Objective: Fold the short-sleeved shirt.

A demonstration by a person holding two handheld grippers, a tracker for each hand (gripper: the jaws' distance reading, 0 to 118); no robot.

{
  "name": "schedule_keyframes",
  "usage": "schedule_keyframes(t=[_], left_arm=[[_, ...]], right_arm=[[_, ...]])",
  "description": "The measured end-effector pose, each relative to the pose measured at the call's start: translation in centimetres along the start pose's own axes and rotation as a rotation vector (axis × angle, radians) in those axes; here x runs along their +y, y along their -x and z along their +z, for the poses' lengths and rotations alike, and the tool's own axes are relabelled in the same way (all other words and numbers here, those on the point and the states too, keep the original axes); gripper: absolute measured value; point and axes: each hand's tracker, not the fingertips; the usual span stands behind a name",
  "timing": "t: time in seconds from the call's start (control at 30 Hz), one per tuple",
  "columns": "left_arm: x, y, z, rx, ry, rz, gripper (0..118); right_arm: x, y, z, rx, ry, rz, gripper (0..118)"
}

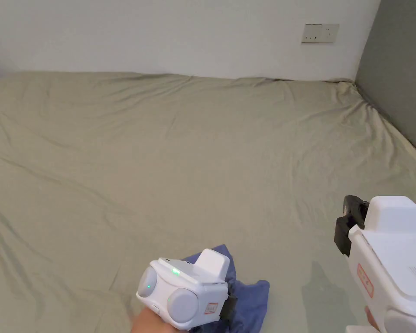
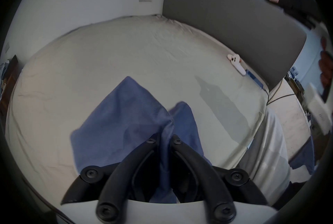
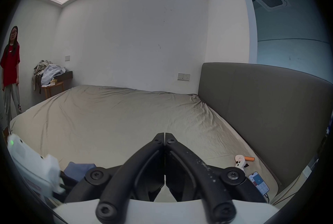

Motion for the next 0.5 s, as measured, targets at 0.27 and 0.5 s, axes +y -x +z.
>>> schedule_keyframes(t=[0.27,0.5], left_arm=[[-0.4,0.1,-1.7,-0.109,-0.015,0.133,64],[-0.2,1.7,5.2,-0.029,-0.32,0.183,114]], right_arm=[[-0.4,-0.6,0.1,-0.023,0.016,-0.008,2],[0.0,-0.3,0.2,-0.015,0.006,-0.014,2]])
